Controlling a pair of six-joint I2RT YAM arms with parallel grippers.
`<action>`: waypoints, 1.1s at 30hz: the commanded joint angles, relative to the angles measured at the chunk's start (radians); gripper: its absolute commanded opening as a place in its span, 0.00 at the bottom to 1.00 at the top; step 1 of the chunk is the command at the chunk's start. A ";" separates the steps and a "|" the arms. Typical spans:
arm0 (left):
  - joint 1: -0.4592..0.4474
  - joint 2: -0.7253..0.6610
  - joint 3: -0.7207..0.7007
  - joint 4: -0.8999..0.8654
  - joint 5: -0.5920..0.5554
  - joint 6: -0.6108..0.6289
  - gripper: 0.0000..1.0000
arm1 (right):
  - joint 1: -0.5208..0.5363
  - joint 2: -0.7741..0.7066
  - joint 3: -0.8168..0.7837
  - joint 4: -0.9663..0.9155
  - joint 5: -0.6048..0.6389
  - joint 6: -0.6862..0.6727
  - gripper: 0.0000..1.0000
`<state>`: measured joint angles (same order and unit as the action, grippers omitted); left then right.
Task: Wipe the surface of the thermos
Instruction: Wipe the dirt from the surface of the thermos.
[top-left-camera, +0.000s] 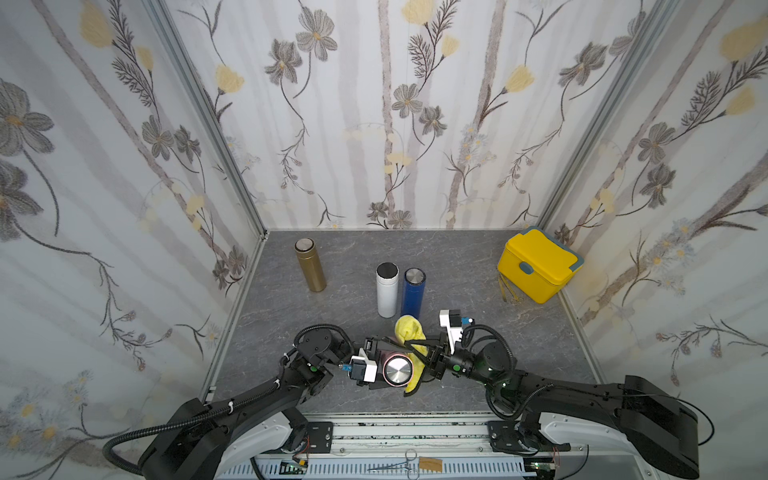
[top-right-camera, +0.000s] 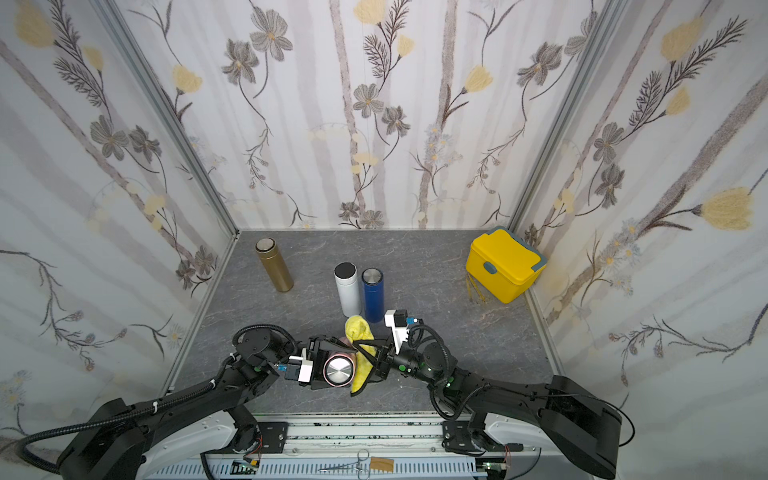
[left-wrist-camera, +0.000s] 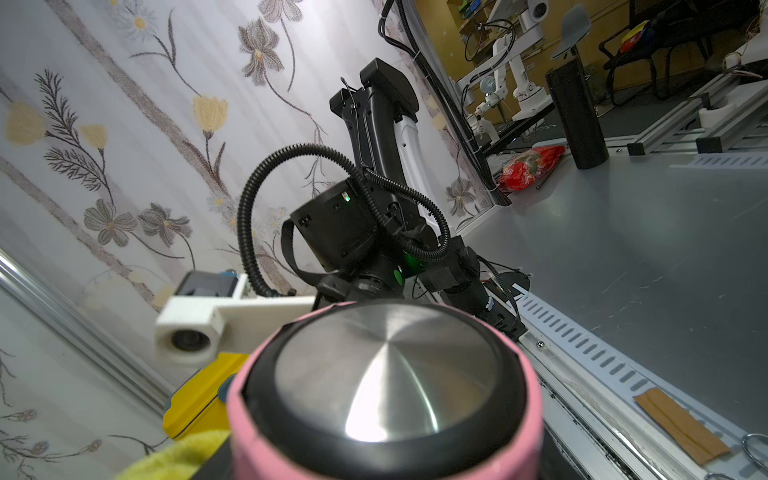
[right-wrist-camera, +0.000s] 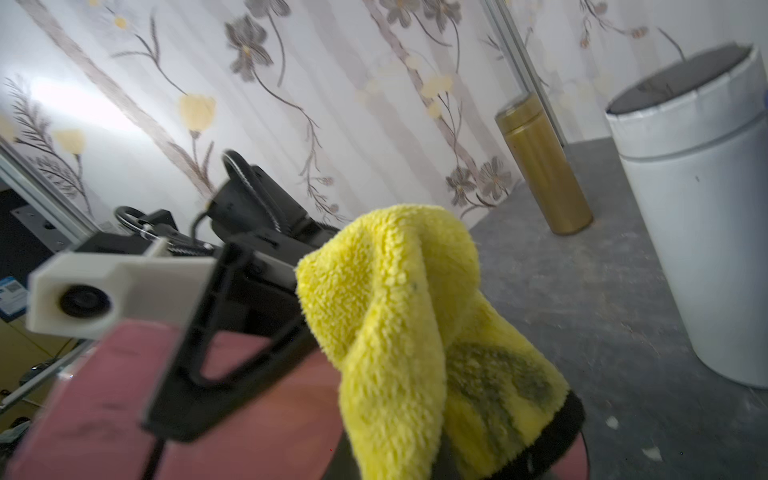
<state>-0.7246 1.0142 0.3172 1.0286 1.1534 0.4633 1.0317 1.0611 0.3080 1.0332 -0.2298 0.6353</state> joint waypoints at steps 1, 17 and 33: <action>-0.001 -0.008 0.002 0.050 0.032 0.013 0.00 | -0.003 -0.054 0.061 -0.067 -0.003 -0.057 0.00; -0.003 0.004 -0.049 0.385 -0.453 -0.333 0.00 | -0.004 0.023 -0.005 -0.011 0.042 -0.070 0.00; -0.086 -0.033 0.171 -0.022 -1.122 -0.634 0.00 | 0.040 0.017 -0.017 0.004 0.099 -0.069 0.00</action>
<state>-0.7856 0.9897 0.4526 1.0809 0.1745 -0.1322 1.0687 1.0859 0.2893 0.9531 -0.1318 0.5591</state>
